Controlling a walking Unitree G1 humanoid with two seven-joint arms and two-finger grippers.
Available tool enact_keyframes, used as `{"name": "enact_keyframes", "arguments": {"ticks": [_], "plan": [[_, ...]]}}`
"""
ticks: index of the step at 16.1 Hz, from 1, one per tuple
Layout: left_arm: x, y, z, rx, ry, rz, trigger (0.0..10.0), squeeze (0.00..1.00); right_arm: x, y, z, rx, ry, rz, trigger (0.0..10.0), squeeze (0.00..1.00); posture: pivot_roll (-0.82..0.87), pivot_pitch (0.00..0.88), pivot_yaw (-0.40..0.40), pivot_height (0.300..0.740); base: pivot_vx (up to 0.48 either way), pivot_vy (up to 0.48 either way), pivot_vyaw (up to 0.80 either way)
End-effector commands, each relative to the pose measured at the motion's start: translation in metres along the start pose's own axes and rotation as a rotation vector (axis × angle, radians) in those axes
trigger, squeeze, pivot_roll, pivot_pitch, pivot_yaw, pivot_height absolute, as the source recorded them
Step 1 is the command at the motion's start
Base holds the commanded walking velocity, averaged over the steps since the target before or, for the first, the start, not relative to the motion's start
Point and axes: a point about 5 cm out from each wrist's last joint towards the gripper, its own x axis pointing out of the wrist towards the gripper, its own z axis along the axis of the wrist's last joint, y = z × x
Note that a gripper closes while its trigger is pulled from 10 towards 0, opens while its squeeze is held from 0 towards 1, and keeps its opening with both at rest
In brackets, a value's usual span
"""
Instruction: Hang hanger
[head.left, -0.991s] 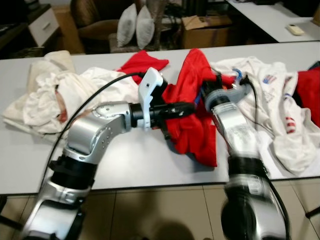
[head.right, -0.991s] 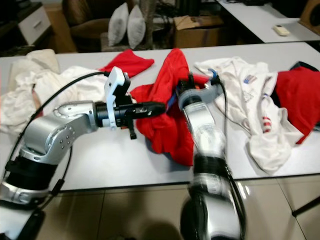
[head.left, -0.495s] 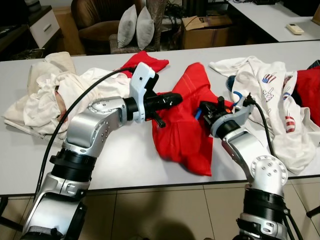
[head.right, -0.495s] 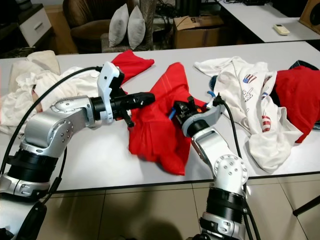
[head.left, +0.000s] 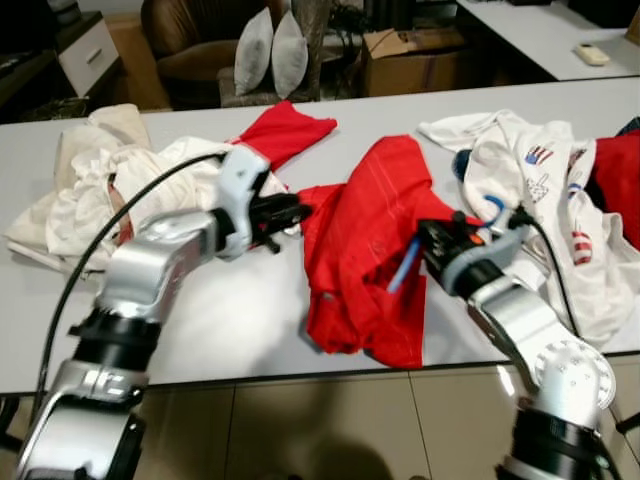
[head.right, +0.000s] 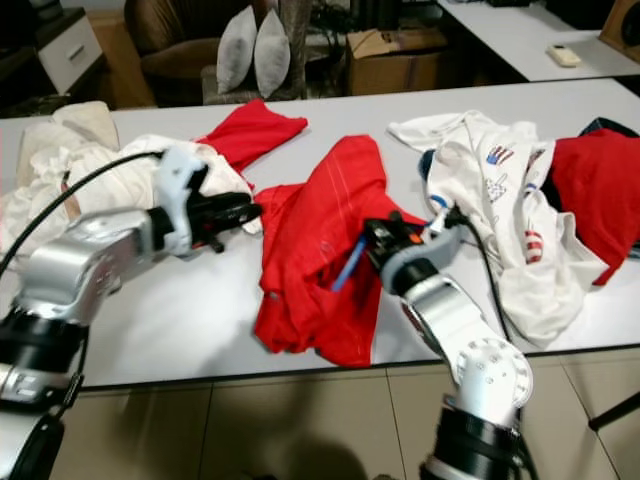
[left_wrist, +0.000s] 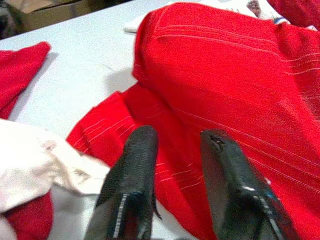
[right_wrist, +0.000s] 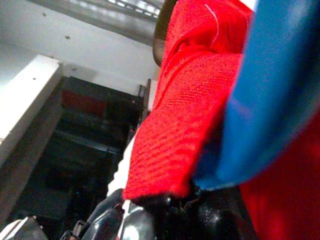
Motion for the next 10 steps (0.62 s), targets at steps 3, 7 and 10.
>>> {"name": "enact_keyframes", "arguments": {"ticks": [3,7,10], "plan": [[-0.034,0.0,-0.02,-0.036,0.011,0.012,10.0,1.0,-0.021,0.008,-0.018,-0.122,0.118,0.028,10.0,0.0,-0.19,0.0,0.106,0.74,0.0,0.0,0.8],[-0.053,-0.029,-0.052,-0.11,0.069,-0.03,10.0,1.0,-0.048,0.002,-0.038,-0.252,0.309,0.021,10.0,0.0,-0.19,0.0,0.057,0.74,0.0,0.0,0.8],[-0.067,-0.059,-0.065,-0.173,0.043,-0.049,10.0,1.0,-0.078,-0.007,-0.045,-0.338,0.426,-0.009,10.0,0.0,-0.18,0.0,-0.001,0.74,0.0,0.0,0.8]]}}
